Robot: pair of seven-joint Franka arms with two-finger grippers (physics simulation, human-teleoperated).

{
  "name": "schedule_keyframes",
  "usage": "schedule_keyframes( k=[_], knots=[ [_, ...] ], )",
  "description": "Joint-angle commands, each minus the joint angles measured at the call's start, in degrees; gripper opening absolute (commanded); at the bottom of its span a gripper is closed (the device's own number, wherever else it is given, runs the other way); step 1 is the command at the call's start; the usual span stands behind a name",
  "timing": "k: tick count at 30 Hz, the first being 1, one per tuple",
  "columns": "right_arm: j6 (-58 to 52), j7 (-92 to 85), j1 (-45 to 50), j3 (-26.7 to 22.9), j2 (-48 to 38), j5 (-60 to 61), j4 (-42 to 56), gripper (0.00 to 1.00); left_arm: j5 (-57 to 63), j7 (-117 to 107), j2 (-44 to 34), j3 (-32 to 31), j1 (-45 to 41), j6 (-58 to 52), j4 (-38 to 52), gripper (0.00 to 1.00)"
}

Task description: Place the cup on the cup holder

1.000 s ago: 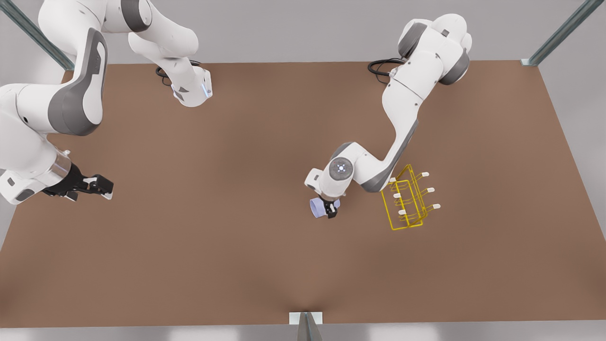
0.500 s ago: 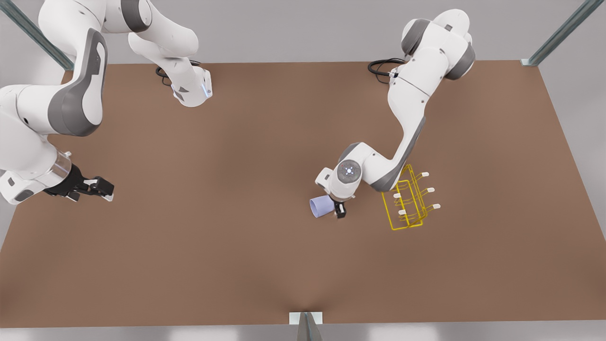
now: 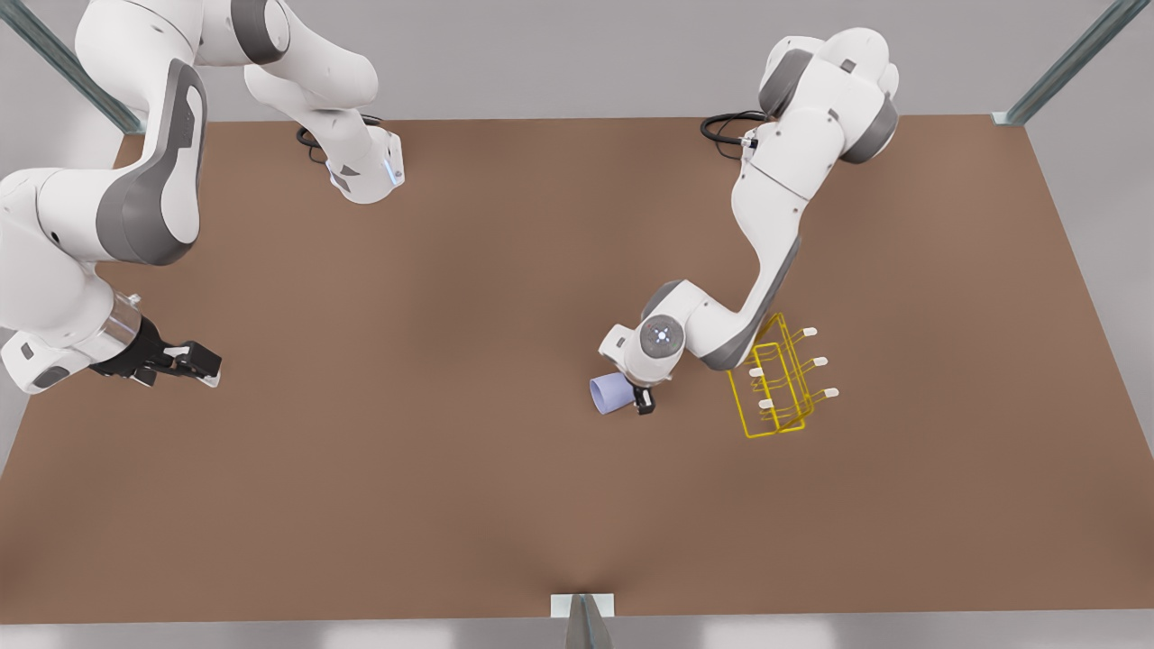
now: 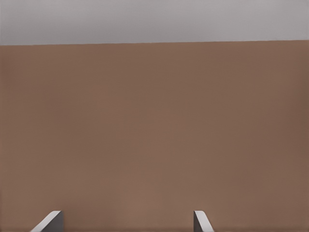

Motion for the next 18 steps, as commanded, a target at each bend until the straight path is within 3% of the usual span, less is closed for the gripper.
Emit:
schedule_keyframes(
  k=[1,18],
  knots=[
    [-0.04,0.79,-0.09,0.0,-0.1,0.04,0.03,1.0,-0.05,-5.16,0.3,-0.01,-0.14,2.43,0.02,1.0],
    [0.13,0.79,0.0,0.0,-0.01,0.04,0.03,1.0,-4.27,-10.08,3.03,-0.19,-0.66,4.54,0.55,0.99]
  ],
)
